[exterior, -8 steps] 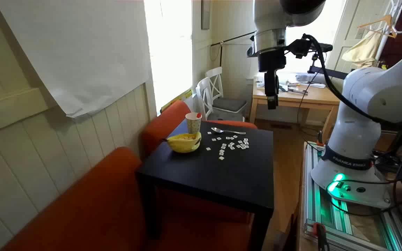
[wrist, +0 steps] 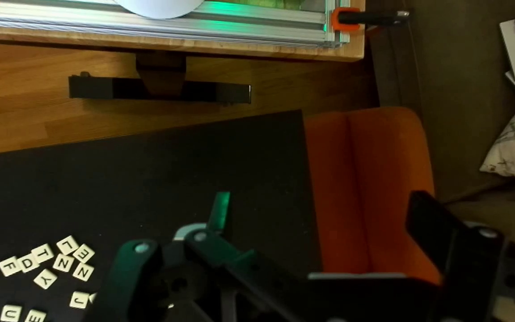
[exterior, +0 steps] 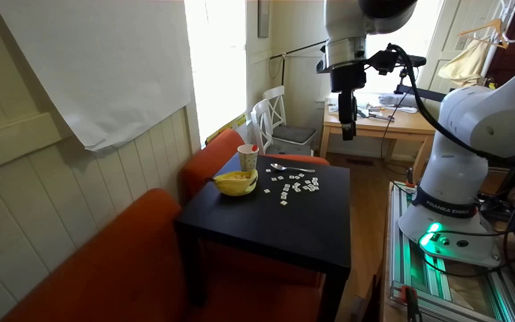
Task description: Move the letter E and T forward to spell the word VIOLET
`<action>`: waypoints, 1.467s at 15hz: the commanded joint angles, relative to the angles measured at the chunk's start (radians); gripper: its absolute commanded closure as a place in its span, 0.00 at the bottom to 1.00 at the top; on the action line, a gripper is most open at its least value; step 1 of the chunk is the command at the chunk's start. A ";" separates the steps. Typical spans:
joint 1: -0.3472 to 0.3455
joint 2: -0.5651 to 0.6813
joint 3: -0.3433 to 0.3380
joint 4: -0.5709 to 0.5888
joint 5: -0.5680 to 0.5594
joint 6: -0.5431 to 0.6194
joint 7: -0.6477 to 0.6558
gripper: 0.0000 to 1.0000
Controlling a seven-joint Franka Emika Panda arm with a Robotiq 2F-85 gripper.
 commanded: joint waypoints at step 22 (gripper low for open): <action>-0.211 0.595 0.058 -0.031 -0.275 0.892 0.310 0.96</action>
